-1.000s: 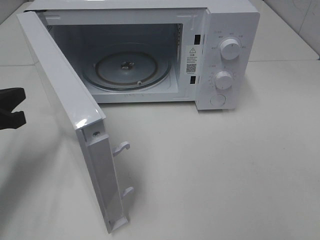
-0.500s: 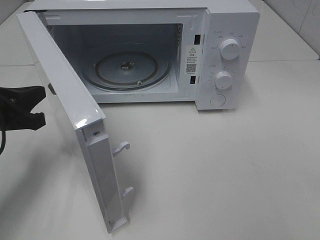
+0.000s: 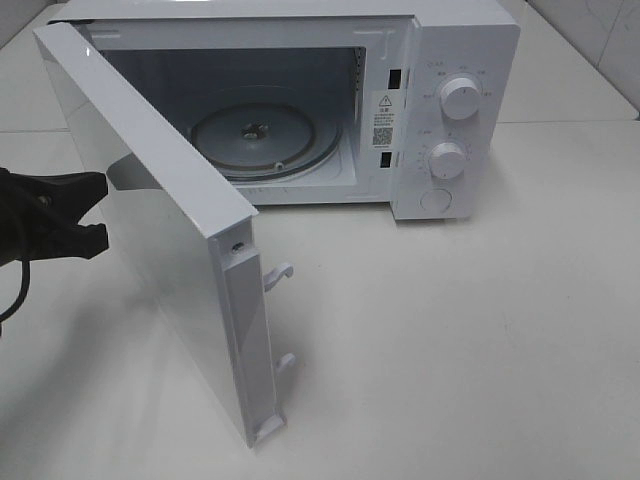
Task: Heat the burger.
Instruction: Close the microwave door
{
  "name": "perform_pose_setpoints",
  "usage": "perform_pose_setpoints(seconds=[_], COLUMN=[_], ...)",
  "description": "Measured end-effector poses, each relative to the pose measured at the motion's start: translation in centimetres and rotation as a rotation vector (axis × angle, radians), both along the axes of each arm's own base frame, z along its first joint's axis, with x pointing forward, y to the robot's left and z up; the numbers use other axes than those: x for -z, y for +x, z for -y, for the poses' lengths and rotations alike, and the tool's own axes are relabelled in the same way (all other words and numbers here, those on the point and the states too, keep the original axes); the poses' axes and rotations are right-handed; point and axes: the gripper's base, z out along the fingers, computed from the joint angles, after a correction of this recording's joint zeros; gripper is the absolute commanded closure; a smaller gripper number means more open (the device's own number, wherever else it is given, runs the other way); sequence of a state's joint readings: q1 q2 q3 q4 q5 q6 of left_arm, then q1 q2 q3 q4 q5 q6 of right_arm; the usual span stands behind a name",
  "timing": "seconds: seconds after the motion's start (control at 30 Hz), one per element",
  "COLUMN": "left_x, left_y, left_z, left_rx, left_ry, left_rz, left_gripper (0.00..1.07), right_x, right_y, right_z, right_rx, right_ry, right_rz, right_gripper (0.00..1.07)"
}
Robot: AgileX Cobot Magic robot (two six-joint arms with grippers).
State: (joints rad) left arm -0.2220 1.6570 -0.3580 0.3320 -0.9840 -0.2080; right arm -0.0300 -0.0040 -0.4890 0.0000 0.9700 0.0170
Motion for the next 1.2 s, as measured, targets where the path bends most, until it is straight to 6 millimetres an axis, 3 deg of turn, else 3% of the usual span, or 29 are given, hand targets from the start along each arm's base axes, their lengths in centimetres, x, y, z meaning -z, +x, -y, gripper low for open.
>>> perform_pose_setpoints(seconds=[0.67,1.2], left_x=[-1.0,0.6], left_y=[1.5,3.7], left_z=[1.5,4.9], left_rx=[-0.018,-0.028], left_ry=[-0.015,-0.028], left_rz=[0.018,-0.014], left_gripper=[1.07,1.07], right_x=[0.0,0.0], right_y=[0.0,0.0], right_z=[0.0,0.0], right_rx=[0.000,0.000], right_ry=[0.000,0.001], right_rz=[0.000,0.000], right_gripper=[0.69,0.69])
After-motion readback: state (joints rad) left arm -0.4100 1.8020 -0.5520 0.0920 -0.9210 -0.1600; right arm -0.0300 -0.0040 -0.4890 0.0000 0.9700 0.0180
